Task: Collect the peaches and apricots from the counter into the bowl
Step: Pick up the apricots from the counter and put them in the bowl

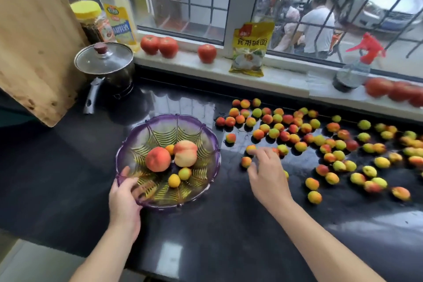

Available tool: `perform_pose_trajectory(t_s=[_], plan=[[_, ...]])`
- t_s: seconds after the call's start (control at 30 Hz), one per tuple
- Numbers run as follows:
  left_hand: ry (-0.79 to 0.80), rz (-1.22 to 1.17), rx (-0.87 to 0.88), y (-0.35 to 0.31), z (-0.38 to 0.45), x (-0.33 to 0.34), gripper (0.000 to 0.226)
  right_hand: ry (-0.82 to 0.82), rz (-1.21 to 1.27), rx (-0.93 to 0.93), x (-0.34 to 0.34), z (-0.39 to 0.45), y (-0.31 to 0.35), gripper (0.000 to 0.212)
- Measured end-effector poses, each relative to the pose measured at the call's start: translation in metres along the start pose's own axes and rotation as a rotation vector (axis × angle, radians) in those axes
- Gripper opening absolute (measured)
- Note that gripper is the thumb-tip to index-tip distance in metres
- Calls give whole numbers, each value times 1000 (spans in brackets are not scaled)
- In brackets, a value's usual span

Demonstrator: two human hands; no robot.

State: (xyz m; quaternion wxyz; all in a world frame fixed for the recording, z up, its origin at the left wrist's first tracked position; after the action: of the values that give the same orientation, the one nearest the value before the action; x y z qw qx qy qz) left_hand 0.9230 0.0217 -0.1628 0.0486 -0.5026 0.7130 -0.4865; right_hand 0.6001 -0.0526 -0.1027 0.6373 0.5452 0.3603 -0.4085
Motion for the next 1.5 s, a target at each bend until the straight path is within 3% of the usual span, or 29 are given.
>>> perform_pose_trajectory(t_s=[0.13,0.23,0.33,0.6,0.9,1.0,1.1,1.17,1.27,1.4,1.5], plan=[[139,-78,252,2,31,5,54,-88,-42,-136,6,48,7,27],[218,-125,396,5,45,1,69,-75,-160,-247,17,74,5,25],[279,-136,490,8,49,-2,69,-55,-287,-314,26,84,3,24],[372,-99,596,10,29,9,67,-51,-424,-294,55,64,12,16],[375,-45,594,10,39,9,59,40,-554,-198,86,88,36,32],[369,-30,596,9,41,9,58,11,-435,-73,78,96,40,23],[385,-54,607,9,43,10,55,-144,-75,-18,43,102,54,22],[379,-101,597,9,46,7,50,-157,174,-70,20,98,71,23],[333,-197,566,8,50,2,45,-33,391,-209,10,84,94,22],[280,-218,593,8,47,4,35,78,358,-275,14,69,100,17],[264,-171,635,6,45,3,25,285,197,-391,15,54,103,16]])
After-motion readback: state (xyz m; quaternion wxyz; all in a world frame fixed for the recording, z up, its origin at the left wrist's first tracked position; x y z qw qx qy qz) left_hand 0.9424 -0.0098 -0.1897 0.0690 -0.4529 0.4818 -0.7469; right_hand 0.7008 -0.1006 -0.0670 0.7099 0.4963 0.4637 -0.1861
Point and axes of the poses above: each hand's wrist, its own z-axis towards the middle knuckle, its own x-axis out of the palm, y = z × x, the point moved 4 cm from there along z, towards the middle knuckle, and after that the axes turned 11 degrees about -z, right-handed, at the moved point
